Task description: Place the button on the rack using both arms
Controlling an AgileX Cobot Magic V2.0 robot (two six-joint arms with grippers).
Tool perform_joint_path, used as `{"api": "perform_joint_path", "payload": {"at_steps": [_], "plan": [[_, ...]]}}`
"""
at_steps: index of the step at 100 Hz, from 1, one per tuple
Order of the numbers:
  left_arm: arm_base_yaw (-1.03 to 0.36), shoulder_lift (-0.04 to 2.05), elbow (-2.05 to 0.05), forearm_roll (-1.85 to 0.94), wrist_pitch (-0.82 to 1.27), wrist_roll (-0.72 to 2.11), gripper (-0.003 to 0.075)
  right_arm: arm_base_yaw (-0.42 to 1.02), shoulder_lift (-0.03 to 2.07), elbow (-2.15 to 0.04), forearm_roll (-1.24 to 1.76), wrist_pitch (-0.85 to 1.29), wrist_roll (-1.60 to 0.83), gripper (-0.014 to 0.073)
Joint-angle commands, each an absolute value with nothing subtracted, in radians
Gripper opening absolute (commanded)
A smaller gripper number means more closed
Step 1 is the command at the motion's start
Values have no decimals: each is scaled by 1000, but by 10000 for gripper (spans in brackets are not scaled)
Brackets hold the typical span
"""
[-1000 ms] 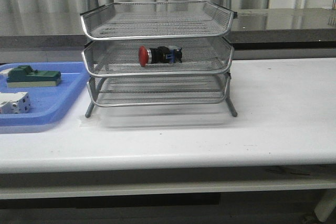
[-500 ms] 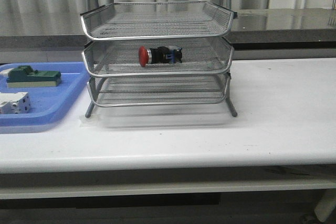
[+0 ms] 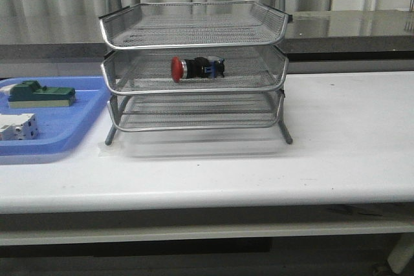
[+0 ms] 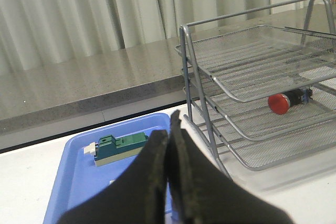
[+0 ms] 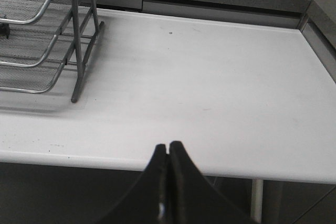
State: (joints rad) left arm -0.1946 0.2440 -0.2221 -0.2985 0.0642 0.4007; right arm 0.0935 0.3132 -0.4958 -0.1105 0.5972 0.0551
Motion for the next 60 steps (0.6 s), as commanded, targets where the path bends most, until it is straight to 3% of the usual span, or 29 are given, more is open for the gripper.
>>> {"api": "perform_joint_path", "payload": {"at_steps": [1, 29, 60], "plan": [[-192, 252, -249, -307, -16, 391, -20, 85, 320, -519, -130, 530, 58, -56], [-192, 252, -249, -307, -16, 391, -20, 85, 301, -441, -124, 400, 58, -56], [-192, 252, -249, -307, -16, 391, -20, 85, 122, -223, -116, 234, 58, -56]]}}
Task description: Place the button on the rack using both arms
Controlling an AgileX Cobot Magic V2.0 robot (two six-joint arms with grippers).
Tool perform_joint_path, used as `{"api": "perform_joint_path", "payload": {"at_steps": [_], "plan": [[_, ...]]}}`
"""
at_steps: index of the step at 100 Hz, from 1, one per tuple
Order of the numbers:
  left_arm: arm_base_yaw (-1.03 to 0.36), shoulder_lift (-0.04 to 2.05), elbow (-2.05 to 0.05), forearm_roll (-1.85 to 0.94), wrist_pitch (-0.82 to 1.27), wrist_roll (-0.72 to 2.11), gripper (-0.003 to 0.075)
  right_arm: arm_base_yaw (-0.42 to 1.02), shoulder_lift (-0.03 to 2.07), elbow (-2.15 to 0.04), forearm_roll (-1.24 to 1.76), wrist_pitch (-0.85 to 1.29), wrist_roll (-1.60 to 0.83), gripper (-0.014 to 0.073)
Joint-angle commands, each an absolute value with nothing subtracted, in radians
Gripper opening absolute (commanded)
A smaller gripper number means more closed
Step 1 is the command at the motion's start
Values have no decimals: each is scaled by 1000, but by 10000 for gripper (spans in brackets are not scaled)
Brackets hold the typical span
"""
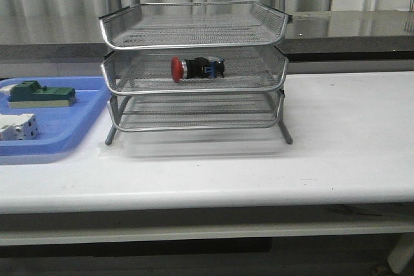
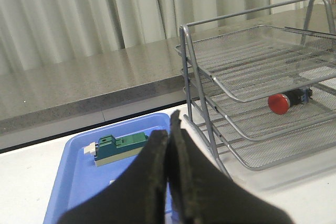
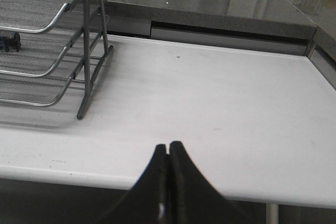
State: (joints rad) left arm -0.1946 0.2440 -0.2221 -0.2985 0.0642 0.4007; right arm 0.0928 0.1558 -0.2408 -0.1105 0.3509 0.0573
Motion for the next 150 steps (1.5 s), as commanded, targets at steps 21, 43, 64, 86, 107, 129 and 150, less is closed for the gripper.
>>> {"api": "perform_joint_path", "payload": {"at_steps": [21, 43, 64, 86, 107, 129, 150], "plan": [[-192, 252, -249, -307, -16, 391, -20, 88, -26, -96, -67, 201, 58, -56], [-192, 254, -249, -307, -16, 391, -20, 99, -27, -16, -52, 115, 58, -56], [-192, 254, -249, -307, -16, 391, -20, 99, -27, 28, -51, 8, 58, -56], [-192, 254, -249, -307, -16, 391, -20, 99, -27, 28, -51, -28, 58, -56], [-192, 254, -249, -307, -16, 391, -20, 99, -27, 28, -51, -27, 58, -56], [-192, 254, -249, -307, -16, 391, -20, 99, -27, 28, -51, -27, 58, -56], [-192, 254, -249, -307, -16, 391, -20, 99, -27, 28, -51, -27, 58, -56]]}}
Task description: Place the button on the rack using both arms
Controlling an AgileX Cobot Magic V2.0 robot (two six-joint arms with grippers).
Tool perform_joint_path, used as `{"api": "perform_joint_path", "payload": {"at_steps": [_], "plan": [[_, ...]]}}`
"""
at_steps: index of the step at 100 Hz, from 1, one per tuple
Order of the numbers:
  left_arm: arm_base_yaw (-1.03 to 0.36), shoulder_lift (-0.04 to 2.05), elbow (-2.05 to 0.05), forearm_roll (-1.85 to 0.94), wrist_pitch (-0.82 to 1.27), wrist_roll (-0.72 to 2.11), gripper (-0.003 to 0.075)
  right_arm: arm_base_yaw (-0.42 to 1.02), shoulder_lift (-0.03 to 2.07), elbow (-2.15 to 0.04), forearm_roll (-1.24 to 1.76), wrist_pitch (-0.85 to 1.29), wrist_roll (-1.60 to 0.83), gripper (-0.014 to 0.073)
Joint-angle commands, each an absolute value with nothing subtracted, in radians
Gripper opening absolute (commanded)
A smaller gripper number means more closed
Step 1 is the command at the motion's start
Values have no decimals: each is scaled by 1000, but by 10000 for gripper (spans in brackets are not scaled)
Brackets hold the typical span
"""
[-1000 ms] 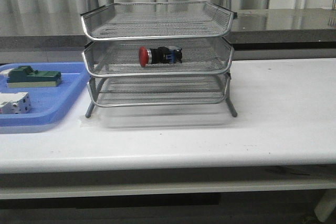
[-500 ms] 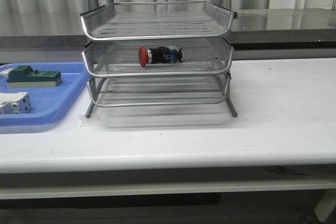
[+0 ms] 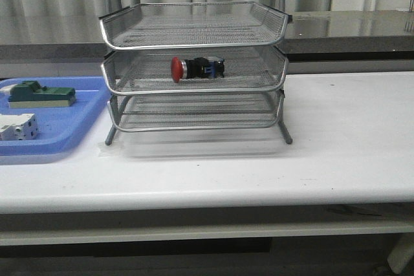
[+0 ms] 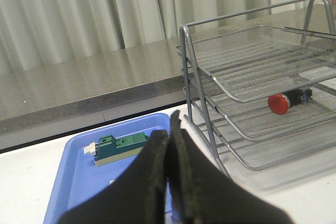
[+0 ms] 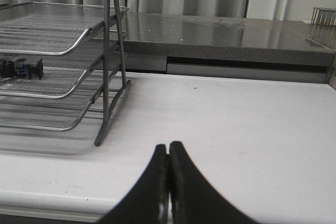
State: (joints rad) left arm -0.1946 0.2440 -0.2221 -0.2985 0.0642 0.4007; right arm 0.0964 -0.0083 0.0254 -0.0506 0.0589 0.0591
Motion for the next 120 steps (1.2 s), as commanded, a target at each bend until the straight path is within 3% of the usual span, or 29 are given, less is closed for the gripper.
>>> {"api": "perform_joint_path", "payload": {"at_steps": [1, 65, 81, 120], "plan": [[-192, 254, -249, -307, -16, 391, -20, 99, -27, 28, -51, -27, 58, -56], [-192, 254, -249, -305, -17, 399, -20, 99, -27, 28, -51, -27, 58, -56], [-192, 254, -249, -160, -25, 393, -20, 99, -27, 28, -51, -27, 58, -56], [-60, 144, -95, 78, -122, -13, -20, 99, -27, 28, -51, -27, 58, -56]]}}
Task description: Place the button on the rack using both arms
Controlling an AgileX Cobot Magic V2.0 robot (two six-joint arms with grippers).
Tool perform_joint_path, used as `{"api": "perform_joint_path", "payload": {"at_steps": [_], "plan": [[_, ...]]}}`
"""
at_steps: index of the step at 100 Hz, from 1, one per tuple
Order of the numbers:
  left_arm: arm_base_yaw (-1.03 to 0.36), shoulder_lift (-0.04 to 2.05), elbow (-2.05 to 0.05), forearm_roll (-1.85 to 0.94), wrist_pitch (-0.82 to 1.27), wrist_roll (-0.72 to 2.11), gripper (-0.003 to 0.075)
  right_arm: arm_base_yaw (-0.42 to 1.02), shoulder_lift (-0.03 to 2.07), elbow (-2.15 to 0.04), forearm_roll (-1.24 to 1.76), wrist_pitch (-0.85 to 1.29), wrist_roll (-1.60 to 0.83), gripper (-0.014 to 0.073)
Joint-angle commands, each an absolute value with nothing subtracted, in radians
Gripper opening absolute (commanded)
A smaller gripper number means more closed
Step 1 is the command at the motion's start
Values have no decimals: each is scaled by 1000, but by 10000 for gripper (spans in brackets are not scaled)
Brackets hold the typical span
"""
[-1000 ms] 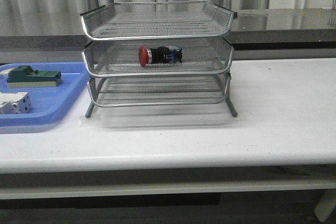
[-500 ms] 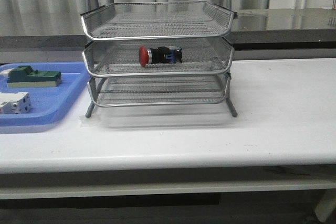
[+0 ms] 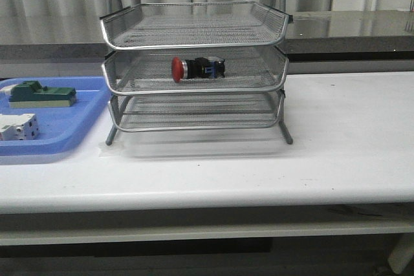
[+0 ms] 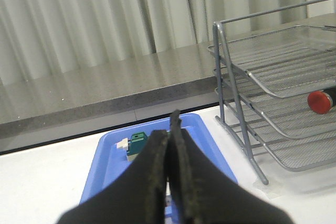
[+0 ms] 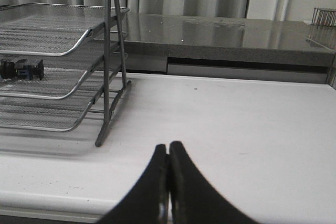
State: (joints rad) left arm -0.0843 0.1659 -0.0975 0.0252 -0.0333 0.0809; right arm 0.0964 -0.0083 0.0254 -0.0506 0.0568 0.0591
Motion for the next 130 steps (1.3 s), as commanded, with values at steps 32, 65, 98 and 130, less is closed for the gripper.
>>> {"api": "perform_joint_path", "payload": {"at_steps": [32, 65, 98, 130], "plan": [[-45, -13, 28, 99, -124, -67, -20, 99, -27, 28, -51, -27, 58, -56], [-5, -37, 38, 109, -103, -105, -20, 99, -27, 28, -51, -27, 58, -56], [-5, -37, 38, 109, -99, -105, -20, 99, -27, 28, -51, -27, 58, -56], [-5, -37, 38, 109, -99, -105, -20, 99, -27, 28, -51, -27, 58, -56]]}}
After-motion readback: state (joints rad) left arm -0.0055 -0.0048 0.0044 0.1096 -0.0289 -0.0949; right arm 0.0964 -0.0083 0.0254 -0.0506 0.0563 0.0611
